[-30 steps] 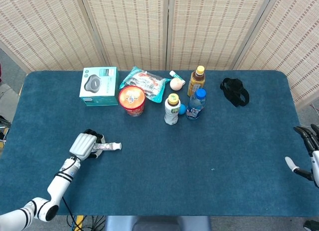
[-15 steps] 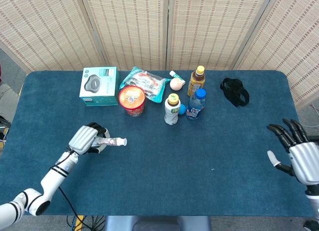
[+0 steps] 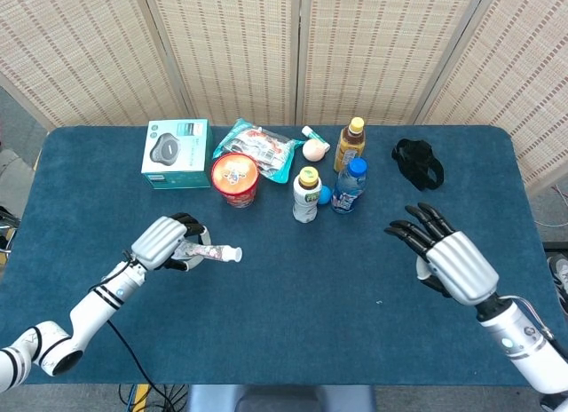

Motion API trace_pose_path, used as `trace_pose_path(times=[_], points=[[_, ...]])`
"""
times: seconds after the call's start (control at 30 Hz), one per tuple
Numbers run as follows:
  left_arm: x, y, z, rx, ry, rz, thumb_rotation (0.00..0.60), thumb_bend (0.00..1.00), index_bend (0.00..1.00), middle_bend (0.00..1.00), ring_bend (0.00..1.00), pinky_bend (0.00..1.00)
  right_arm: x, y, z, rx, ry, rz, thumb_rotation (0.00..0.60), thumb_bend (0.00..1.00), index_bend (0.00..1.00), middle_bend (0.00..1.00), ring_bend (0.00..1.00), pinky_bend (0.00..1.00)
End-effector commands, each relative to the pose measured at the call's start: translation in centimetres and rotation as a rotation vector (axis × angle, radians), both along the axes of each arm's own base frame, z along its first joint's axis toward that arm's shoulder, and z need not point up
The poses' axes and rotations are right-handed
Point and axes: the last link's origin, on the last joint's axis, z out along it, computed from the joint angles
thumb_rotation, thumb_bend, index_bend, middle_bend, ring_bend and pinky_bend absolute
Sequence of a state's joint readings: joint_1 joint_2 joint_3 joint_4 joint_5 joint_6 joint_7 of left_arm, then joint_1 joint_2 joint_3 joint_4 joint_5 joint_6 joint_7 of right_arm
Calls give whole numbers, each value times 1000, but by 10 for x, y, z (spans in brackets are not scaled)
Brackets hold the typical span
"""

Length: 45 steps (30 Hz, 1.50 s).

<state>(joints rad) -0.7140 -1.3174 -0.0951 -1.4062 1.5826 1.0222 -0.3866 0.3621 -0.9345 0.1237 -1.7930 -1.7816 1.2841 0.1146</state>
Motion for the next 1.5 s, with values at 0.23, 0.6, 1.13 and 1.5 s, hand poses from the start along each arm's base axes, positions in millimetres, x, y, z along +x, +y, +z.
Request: trace_pose_path(times=[0.23, 0.6, 1.13, 1.5], points=[[12, 2, 2, -37, -15, -12, 600, 470, 588, 551, 342, 241, 48, -26, -26, 100, 5, 114, 569, 869, 315, 233, 23, 0], [14, 7, 1, -45, -2, -3, 600, 470, 588, 550, 342, 240, 80, -43, -46, 123, 86, 163, 303, 224, 339, 124, 0, 0], [19, 14, -2, -58, 3, 16, 600, 470, 587, 550, 342, 240, 109, -55, -73, 137, 123, 179, 269, 0, 328, 36, 0, 0], [18, 15, -2, -55, 7, 21, 600, 470, 587, 550, 342, 241, 117, -62, -83, 152, 133, 167, 267, 0, 137, 3, 0, 0]])
